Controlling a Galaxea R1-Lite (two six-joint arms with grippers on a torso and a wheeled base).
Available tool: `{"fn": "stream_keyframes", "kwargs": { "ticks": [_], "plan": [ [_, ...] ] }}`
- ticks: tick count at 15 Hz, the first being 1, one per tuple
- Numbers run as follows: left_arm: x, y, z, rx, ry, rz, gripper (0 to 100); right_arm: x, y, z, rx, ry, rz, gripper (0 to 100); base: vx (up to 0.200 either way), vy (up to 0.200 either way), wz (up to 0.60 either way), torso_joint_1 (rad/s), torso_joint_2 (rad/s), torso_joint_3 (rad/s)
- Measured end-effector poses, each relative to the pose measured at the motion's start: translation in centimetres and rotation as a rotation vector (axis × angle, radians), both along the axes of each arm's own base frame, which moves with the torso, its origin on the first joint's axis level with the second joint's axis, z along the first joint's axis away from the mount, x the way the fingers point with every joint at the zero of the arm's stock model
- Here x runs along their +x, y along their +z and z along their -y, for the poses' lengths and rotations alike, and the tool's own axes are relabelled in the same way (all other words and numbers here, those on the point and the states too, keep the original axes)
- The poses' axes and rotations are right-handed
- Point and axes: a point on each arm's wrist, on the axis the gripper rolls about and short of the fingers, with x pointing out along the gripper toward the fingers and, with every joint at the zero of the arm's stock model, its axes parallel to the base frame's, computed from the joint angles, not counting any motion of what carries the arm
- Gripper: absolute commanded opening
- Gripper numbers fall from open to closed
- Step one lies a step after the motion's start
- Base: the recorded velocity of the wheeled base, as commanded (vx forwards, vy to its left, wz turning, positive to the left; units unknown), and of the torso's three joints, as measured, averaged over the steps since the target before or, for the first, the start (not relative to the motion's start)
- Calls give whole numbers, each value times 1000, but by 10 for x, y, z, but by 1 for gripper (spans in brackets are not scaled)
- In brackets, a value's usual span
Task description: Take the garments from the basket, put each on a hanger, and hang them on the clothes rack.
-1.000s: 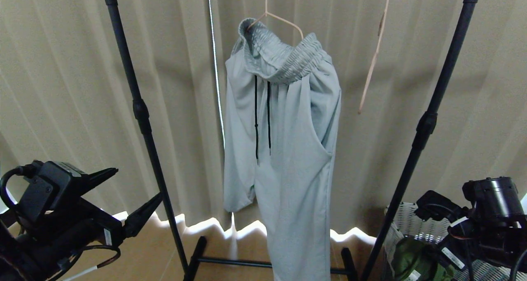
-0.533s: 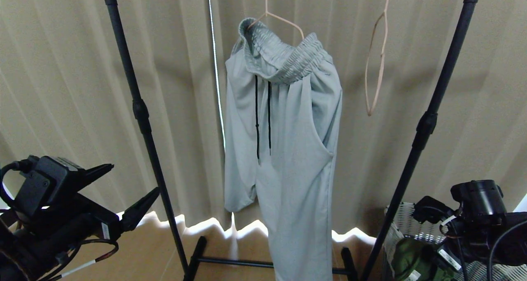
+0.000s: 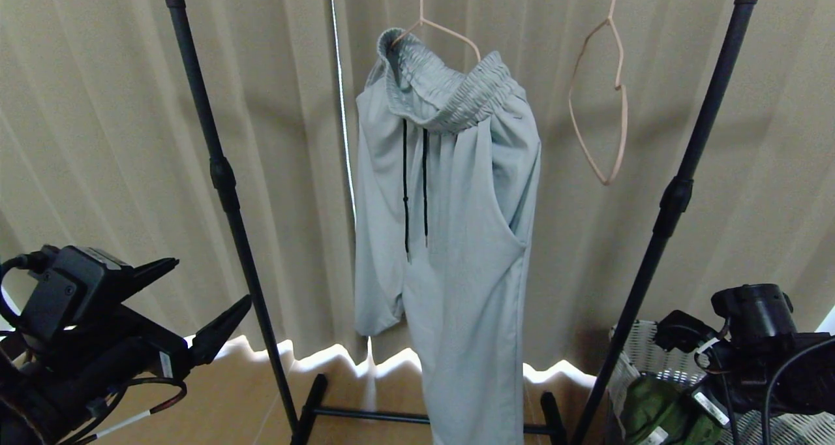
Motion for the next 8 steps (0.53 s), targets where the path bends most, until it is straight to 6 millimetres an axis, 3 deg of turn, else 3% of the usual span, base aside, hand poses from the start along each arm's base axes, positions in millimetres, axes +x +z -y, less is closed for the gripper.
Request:
{"fn": "stream_keyframes", "kwargs": {
  "ticks": [5,8],
  "plan": [
    [-2,-1,-3,1,13,-1,100,-7,0,-1,11,1,-4,0,0,0,0,0,0,0],
    [-2,-2,-4,2,18,-7,100,-21,14,-4,13,13,45,0,0,0,0,0,0,0]
  ]
}}
